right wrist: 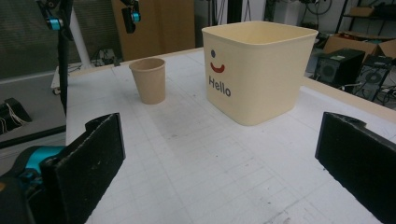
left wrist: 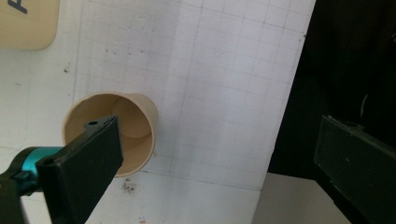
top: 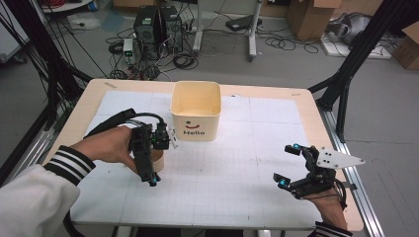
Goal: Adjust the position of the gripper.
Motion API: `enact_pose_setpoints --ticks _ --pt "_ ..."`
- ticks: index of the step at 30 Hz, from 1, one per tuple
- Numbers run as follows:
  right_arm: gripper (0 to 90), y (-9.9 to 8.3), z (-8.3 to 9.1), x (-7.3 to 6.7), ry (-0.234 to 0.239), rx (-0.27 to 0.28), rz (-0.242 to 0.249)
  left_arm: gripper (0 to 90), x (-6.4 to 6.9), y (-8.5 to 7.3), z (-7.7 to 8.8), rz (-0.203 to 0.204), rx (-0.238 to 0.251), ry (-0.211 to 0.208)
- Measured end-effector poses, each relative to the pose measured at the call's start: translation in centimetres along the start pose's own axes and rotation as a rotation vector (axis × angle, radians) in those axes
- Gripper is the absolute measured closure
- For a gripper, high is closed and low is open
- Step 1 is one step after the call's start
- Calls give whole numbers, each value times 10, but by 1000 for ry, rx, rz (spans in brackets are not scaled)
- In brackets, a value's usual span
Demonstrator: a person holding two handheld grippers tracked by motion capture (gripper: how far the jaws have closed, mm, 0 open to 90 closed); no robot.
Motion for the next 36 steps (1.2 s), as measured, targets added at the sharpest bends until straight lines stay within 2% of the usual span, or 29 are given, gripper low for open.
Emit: enact_pose_setpoints --ticks 11,15,36 --pt "3 0 -1 0 2 -2 -4 18 0 0 0 5 3 7" --pt "3 -1 -1 0 2 -6 -4 18 -4 -1 1 9 6 2" --pt "3 -1 -3 0 1 -15 -6 17 -43 -16 5 140 42 21"
Point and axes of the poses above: each handheld gripper's, and its own axes: z roughly backward along the jaws, y roughly out of its top, x roughly to its right, the point moved 1 cm from there along -z, roughly forward along the jaws, and after that the axes turned 3 degrees about -x, right-handed, at the moved point
